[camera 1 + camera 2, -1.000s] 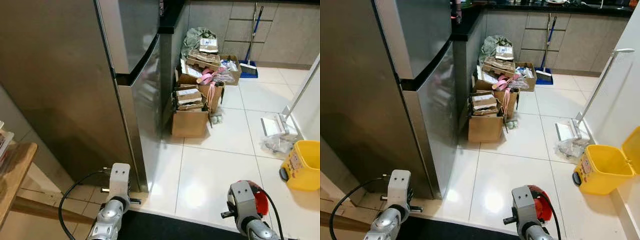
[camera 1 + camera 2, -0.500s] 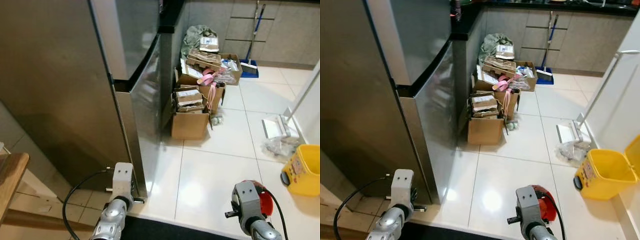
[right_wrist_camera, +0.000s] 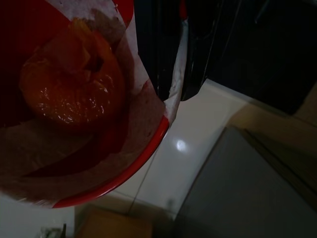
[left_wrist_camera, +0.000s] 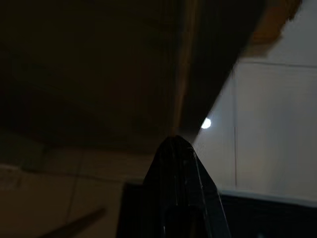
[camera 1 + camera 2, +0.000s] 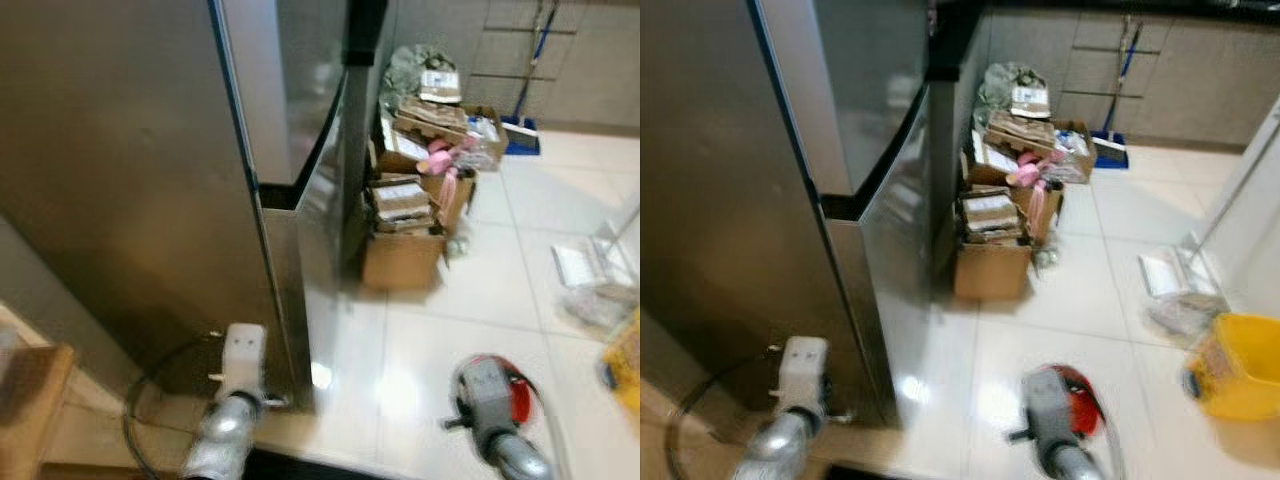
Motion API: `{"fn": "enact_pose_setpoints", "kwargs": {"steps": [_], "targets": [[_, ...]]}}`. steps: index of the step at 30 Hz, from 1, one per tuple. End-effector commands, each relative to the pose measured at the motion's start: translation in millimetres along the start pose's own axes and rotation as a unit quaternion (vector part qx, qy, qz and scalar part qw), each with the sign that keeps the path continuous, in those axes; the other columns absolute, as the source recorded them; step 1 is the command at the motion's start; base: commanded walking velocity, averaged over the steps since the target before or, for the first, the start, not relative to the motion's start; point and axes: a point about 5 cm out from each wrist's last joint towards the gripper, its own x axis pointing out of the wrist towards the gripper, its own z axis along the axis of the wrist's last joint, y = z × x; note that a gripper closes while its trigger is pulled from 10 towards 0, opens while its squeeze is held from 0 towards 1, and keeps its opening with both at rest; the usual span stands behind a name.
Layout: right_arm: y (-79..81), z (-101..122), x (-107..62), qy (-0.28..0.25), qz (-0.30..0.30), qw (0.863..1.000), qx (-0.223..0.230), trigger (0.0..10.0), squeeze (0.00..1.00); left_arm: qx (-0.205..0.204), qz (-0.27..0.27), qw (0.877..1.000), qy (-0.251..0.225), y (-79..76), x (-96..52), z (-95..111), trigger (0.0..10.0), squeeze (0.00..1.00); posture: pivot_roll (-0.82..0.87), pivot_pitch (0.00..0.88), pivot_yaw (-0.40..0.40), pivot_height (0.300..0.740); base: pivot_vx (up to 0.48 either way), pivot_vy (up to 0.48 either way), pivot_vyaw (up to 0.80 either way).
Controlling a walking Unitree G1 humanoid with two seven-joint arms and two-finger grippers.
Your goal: Restocking fridge
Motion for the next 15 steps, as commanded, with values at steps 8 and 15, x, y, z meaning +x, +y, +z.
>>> {"fn": "enact_pose_setpoints", "kwargs": {"steps": [8, 15], "targets": [[-2.5, -5.0, -3.3, 0.003, -0.006, 1.000, 0.000, 10.0, 0.00, 0.008, -0.001, 1.000, 0.011, -0.5, -2.6, -8.9, 10.0, 0.00, 0.00, 0.077, 0.004, 0.740, 0.000, 0.000, 0.00], [-4.6, -4.9, -3.9, 0.002, -0.008, 1.000, -0.001, 10.0, 0.00, 0.018, -0.001, 1.000, 0.004, -3.2, -1.6, -6.8, 10.0, 0.00, 0.00, 0.080, 0.003, 0.740, 0.000, 0.000, 0.00]]}}
